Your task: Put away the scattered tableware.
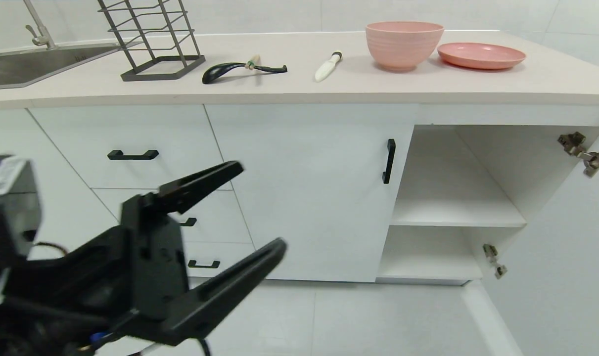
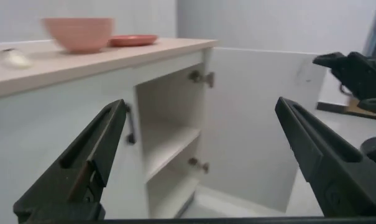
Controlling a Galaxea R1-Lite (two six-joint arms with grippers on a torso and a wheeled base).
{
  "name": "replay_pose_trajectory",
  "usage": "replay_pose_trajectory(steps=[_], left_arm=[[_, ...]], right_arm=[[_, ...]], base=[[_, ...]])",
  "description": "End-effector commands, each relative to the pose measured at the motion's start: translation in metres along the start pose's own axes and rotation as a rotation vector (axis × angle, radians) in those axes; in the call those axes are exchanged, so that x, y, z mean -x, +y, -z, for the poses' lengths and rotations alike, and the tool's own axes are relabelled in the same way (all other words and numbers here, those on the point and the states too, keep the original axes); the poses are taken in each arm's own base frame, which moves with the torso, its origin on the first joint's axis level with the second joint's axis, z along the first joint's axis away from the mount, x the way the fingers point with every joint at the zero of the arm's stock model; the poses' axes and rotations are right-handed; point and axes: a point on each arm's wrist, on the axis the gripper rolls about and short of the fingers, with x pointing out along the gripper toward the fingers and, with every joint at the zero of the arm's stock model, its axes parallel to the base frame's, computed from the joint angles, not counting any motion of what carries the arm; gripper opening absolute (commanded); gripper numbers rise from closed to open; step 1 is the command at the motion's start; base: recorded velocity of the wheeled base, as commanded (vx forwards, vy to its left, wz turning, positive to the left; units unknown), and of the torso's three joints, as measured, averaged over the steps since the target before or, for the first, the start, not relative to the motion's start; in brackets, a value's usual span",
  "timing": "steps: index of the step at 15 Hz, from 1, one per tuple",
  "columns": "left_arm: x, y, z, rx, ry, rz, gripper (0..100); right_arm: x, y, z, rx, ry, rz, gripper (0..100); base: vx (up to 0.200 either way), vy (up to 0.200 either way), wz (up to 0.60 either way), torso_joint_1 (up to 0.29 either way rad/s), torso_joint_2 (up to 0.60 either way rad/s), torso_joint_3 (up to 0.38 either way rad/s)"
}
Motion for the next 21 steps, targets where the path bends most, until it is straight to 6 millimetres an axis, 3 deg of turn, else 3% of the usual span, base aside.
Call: replay_pose_trajectory(steps=[1,3,5,8,9,11,12,14,21], left_arm=[[0.087,-0.024,-0.021,-0.083,-0.033,-0.133,100],[0.116,-0.031,-0.033,-0.166,-0.032,-0.289,100],[0.142,-0.046,-0.028,-0.192,0.047,-0.411,100],[0.183,-0.084,-0.004,-0.158,0.161,-0.501,100],[0.197,-0.095,0.014,-0.127,0.221,-0.544,100],[0.201,-0.091,0.027,-0.149,0.326,-0.713,100],[0.209,-0.089,0.039,-0.142,0.465,-0.897,100],[0.213,-0.091,0.041,-0.148,0.454,-1.104,100],[0.216,-0.097,0.045,-0.147,0.421,-1.074,100]], right_arm=[[0.026,0.042,0.011,-0.207,0.112,0.076,100],[0.040,0.066,0.027,-0.337,0.208,0.139,100],[0.041,0.065,0.032,-0.349,0.271,0.262,100],[0.047,0.068,0.046,-0.416,0.462,0.488,100],[0.050,0.070,0.051,-0.428,0.549,0.591,100],[0.052,0.068,0.052,-0.403,0.589,0.700,100],[0.053,0.068,0.053,-0.396,0.617,0.742,100],[0.054,0.068,0.054,-0.407,0.644,0.791,100],[0.055,0.068,0.054,-0.474,0.627,0.838,100]], base=[[0.000,0.000,0.00,0.000,0.00,0.000],[0.000,0.000,0.00,0.000,0.00,0.000],[0.000,0.000,0.00,0.000,0.00,0.000],[0.000,0.000,0.00,0.000,0.00,0.000],[0.000,0.000,0.00,0.000,0.00,0.000],[0.000,0.000,0.00,0.000,0.00,0.000],[0.000,0.000,0.00,0.000,0.00,0.000],[0.000,0.000,0.00,0.000,0.00,0.000],[0.000,0.000,0.00,0.000,0.00,0.000]])
